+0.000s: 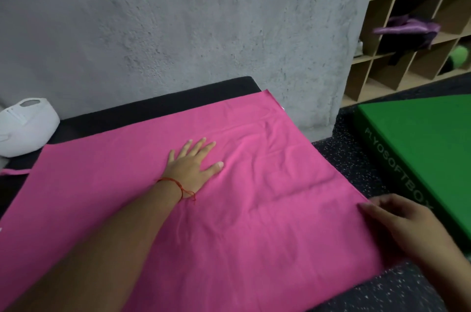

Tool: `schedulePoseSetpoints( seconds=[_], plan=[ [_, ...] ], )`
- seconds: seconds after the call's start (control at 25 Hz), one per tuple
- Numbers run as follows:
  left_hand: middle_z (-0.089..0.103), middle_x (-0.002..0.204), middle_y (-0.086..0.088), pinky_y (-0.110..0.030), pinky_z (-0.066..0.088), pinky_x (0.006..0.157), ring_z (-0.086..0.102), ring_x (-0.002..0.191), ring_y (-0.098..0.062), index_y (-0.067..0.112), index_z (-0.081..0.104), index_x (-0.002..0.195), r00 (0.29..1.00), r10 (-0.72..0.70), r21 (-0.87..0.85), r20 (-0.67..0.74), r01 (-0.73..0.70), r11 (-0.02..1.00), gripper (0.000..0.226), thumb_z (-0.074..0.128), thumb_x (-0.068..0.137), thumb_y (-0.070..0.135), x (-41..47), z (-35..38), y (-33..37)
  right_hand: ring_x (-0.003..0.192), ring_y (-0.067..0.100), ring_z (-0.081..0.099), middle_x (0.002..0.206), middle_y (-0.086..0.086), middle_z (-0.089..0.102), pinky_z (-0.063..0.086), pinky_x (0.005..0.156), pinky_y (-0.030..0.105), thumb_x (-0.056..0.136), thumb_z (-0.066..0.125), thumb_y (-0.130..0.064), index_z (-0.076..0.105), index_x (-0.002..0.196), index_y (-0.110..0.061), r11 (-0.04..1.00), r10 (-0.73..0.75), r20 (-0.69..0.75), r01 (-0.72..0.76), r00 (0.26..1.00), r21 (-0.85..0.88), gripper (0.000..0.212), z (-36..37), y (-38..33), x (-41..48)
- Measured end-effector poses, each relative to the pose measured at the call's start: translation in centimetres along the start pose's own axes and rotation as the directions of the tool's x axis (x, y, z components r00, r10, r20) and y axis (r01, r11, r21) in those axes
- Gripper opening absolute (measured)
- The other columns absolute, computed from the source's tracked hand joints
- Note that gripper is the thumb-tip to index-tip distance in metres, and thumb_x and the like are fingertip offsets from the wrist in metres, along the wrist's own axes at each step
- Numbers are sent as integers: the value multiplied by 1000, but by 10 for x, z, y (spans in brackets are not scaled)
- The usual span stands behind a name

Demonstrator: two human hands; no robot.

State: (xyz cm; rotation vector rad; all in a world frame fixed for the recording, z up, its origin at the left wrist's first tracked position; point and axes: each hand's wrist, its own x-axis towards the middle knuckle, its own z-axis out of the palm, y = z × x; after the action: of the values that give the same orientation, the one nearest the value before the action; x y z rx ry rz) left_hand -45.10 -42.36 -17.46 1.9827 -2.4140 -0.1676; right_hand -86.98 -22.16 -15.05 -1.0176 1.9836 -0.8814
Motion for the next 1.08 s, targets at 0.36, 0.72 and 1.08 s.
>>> schedulePoseSetpoints(
  seconds=[0.36,0.72,1.08],
  plan=[
    [1,172,21,-61,4,126,-2,160,-14,56,3,160,1000,9,7,-1,-9,1000,77,15,91,88,-2,3,2,44,16,40,53,12,43,33,39,18,85,74,-53,50,65,2,998,-69,106,68,992,14,63,-37,7,-11],
    [3,172,20,-64,8,125,1,161,-19,54,3,161,1000,7,48,-6,-7,999,68,11,97,78,2,4,1,94,23,71,109,-8,71,60,83,45,81,68,-77,66,117,-43,835,-261,-48,200,964,-513,49,-11,7,4],
    [0,175,4,-62,5,126,-2,161,-25,34,5,166,999,31,36,12,-32,999,73,13,99,63,-112,32,117,161,19,17,175,-17,15,22,127,53,93,24,-79,24,163,-49,459,-416,500,650,760,-606,76,121,-45,11]
  ],
)
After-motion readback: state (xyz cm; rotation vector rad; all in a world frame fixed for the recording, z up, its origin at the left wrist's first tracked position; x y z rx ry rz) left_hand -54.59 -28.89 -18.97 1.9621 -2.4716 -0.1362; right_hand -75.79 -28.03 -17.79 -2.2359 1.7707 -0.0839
